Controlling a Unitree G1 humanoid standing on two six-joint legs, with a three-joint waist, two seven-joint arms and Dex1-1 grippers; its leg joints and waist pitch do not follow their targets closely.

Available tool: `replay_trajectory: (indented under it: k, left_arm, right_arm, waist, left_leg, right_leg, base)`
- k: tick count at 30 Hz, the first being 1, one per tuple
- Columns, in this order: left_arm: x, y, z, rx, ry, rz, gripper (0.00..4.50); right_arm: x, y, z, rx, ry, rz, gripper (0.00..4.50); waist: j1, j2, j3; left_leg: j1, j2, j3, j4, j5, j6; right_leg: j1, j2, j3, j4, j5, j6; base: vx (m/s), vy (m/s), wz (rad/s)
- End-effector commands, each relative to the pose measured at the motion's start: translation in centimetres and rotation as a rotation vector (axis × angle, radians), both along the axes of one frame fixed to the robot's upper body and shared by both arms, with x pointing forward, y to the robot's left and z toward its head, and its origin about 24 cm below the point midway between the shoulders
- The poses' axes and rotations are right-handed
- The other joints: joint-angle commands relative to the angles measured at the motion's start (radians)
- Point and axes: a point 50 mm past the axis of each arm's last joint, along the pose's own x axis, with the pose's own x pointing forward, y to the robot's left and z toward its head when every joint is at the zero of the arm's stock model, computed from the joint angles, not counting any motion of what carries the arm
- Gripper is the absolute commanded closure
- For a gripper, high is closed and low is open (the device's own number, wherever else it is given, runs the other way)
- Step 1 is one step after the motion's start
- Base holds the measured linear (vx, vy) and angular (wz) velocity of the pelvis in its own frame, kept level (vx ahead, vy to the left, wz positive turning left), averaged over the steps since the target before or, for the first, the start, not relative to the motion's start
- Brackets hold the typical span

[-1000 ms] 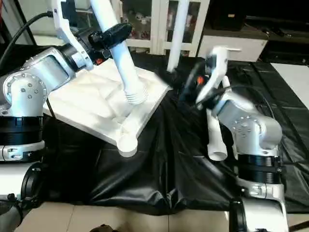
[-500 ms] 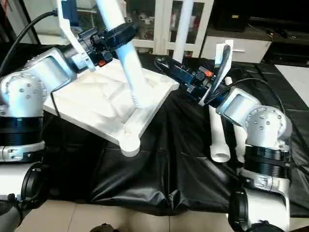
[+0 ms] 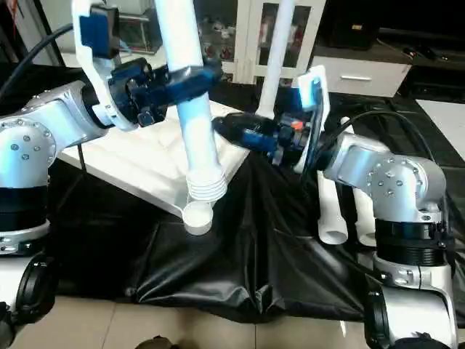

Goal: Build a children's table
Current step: Pick table leg

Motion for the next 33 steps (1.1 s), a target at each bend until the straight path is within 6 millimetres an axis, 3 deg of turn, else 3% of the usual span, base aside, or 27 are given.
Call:
replay_trajectory:
  k: [1,4,7,8,11,13,18,21,24,33]
  left_arm:
    - [0.0,-0.2,0.3,0.017,-0.03,-0.009,2.64]
    - [0.1,-0.2,0.3,0.018,-0.03,-0.01,2.64]
    - [0.2,-0.2,0.3,0.02,-0.03,-0.01,2.64]
    - [0.1,-0.3,0.3,0.034,-0.039,-0.026,2.64]
    - [0.0,-0.4,0.3,0.043,-0.045,-0.04,2.64]
    - [-0.1,-0.7,0.2,0.062,-0.056,-0.062,2.64]
    - [-0.3,-1.1,-0.1,0.092,-0.068,-0.088,2.64]
    - [-0.4,-1.2,-0.2,0.105,-0.073,-0.097,2.64]
    - [-0.5,-1.2,-0.4,0.115,-0.077,-0.108,2.64]
    - [-0.4,-1.2,-0.5,0.129,-0.085,-0.115,2.64]
  right_arm:
    - [-0.4,0.2,0.7,-0.003,-0.031,0.034,0.3]
    - [-0.6,0.0,0.7,0.004,-0.043,0.045,0.3]
    - [-0.7,0.0,0.6,0.005,-0.045,0.054,0.3]
    - [-0.8,0.3,0.2,-0.018,-0.049,0.058,0.3]
    - [-0.7,0.7,-0.3,-0.057,-0.051,0.048,0.3]
    - [-0.3,1.2,-1.2,-0.132,-0.05,0.028,0.3]
    - [0.7,2.0,-2.0,-0.189,-0.035,-0.02,0.3]
    - [1.0,2.2,-2.1,-0.201,-0.032,-0.029,0.3]
    - [1.0,2.4,-2.2,-0.209,-0.032,-0.022,0.63]
    - [1.0,2.7,-2.6,-0.236,-0.034,0.022,1.45]
  waist:
    - [0.0,-0.008,-0.074]
    - [0.0,-0.003,-0.074]
    - [0.0,-0.004,-0.075]
    - [0.001,0.004,-0.075]
    - [-0.002,0.0,-0.077]
    - [-0.002,0.006,-0.075]
    - [-0.004,0.005,-0.075]
    - [-0.004,0.003,-0.076]
    - [-0.003,0.0,-0.077]
    - [-0.003,0.003,-0.077]
  left_leg:
    - [0.02,0.084,-0.023,-0.07,-0.026,0.009]
    - [0.02,0.083,-0.022,-0.068,-0.038,0.003]
    - [0.02,0.084,-0.023,-0.068,-0.033,0.004]
    - [0.02,0.083,-0.023,-0.067,-0.035,0.002]
    - [0.021,0.083,-0.024,-0.068,-0.026,0.001]
    - [0.021,0.083,-0.024,-0.069,-0.044,-0.011]
    - [0.022,0.082,-0.024,-0.07,-0.064,-0.028]
    - [0.022,0.084,-0.025,-0.07,-0.051,-0.022]
    - [0.021,0.084,-0.024,-0.068,-0.04,-0.012]
    - [0.023,0.085,-0.024,-0.068,-0.04,-0.008]
  right_leg:
    - [0.05,-0.102,0.05,-0.066,0.001,-0.227]
    - [0.05,-0.102,0.05,-0.066,-0.002,-0.239]
    - [0.051,-0.101,0.05,-0.065,0.014,-0.241]
    - [0.05,-0.102,0.05,-0.064,0.014,-0.242]
    - [0.05,-0.099,0.048,-0.062,0.042,-0.246]
    - [0.05,-0.1,0.049,-0.065,0.027,-0.249]
    - [0.051,-0.101,0.05,-0.066,0.014,-0.255]
    - [0.053,-0.101,0.05,-0.061,0.044,-0.255]
    - [0.053,-0.101,0.05,-0.06,0.06,-0.258]
    - [0.051,-0.102,0.05,-0.059,0.052,-0.257]
  base:
    - [0.0,0.0,0.0]
    - [0.0,0.0,0.0]
    - [0.0,0.0,0.0]
    - [0.0,0.0,0.0]
    - [0.0,0.0,0.0]
    - [0.0,0.0,0.0]
    - [0.0,0.0,0.0]
    - [0.0,0.0,0.0]
    - [0.0,0.0,0.0]
    - [0.0,0.0,0.0]
